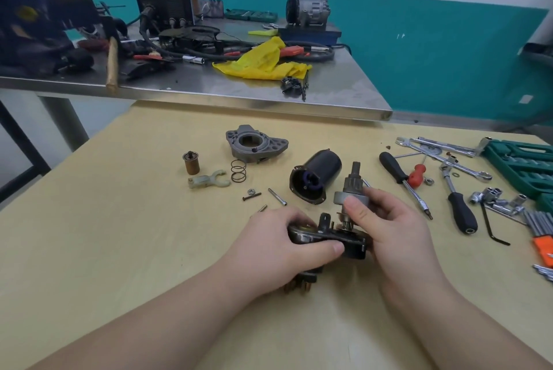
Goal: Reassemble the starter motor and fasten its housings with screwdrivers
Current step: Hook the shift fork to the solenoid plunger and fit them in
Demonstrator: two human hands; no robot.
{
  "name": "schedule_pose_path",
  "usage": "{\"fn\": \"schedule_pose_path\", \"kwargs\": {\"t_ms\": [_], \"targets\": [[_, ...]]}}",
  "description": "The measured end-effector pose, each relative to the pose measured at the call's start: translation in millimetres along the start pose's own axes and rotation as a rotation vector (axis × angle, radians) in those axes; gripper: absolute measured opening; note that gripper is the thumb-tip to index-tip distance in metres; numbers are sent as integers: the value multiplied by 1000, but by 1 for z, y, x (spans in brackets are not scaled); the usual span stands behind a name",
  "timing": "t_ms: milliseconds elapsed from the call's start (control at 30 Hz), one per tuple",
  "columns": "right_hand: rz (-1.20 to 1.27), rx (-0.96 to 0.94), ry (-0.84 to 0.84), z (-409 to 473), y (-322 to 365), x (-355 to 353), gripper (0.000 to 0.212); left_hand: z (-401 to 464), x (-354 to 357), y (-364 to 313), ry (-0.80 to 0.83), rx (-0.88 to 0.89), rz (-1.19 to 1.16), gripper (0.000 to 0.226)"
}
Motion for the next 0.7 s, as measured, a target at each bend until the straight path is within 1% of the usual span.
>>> {"fn": "schedule_pose_path", "kwargs": {"t_ms": [67,167,200,267,333,433,567,700], "targets": [[-95,-52,-7,1,4,-3,49,-1,1,-2,-6,54,116,59],[-184,-113,13,2,9,-5,24,-1,3,-5,8,139,222,62],[-211,-118,10,3,9,-6,23,0,4,-6,11,172,249,64],[-256,-91,-20,7,7,-9,27,1,5,-8,24,188,265,68],[-300,-51,-59,10,4,-12,35,1,6,-8,38,165,251,72],[-360,-47,-90,12,4,-15,38,2,7,-8,40,162,258,73],[-474,-79,-66,15,6,-12,54,2,4,-6,-34,156,205,67],[-471,-51,-46,16,5,-9,55,4,0,-7,-101,151,194,66]]}}
Point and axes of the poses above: each hand's wrist, its own z-axis towards the middle knuckle, its own x-axis out of the palm, y = z × x, the point moved 5 cm from there along z, towards the middle knuckle, and after that the axes turned 12 degrees about -y, right-handed, at the moved point
